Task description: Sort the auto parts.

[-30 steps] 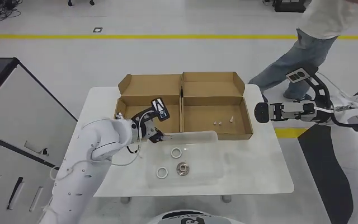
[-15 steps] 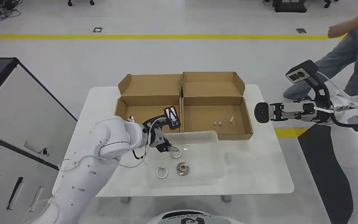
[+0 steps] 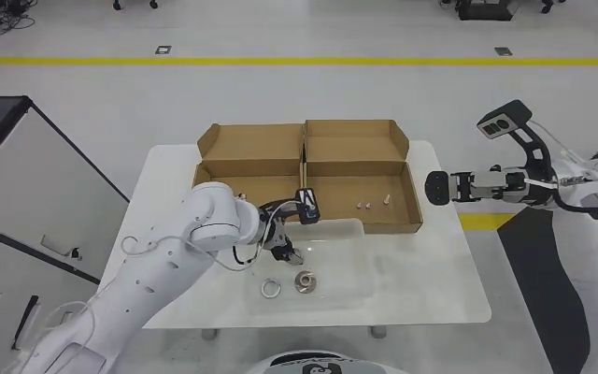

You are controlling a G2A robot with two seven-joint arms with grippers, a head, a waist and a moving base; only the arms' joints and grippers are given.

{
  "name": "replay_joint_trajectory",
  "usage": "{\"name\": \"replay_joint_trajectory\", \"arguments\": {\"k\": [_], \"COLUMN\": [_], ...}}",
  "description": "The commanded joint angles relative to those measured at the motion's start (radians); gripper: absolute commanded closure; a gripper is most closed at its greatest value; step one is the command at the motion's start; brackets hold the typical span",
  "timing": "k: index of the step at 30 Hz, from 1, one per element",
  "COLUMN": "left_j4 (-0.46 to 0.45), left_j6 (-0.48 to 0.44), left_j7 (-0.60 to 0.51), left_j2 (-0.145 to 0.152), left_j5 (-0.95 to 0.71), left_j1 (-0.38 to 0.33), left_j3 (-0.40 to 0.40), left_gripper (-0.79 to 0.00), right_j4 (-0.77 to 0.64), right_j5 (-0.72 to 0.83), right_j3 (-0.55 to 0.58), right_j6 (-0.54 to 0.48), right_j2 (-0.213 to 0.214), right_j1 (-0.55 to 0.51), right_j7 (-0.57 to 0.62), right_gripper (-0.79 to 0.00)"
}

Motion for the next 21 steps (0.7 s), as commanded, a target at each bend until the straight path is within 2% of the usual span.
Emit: {"name": "replay_joint_trajectory", "arguments": {"k": [1,11,21], "left_j4": [0.01,0.071,0.112], "left_j6": [0.01,0.016,0.023], "left_j7": [-0.009,-0.016,-0.021], "left_j2": [0.008,0.022,0.008], "left_j5": [-0.018,-0.074,-0.107], "left_j1": [-0.027,-0.122,-0.15], "left_j3": [0.033,0.172,0.237], "left_gripper": [-0.785,-0.785,-0.785], "right_j4": [0.0,0.0,0.0], "right_j5": [0.0,0.0,0.0], "right_j3": [0.0,0.0,0.0], "right_j6": [0.0,0.0,0.0], "right_j2": [0.0,0.0,0.0], "right_j1": [0.0,0.0,0.0], "right_j7": [0.0,0.0,0.0], "right_gripper": [-0.785,-0.785,-0.785]}}
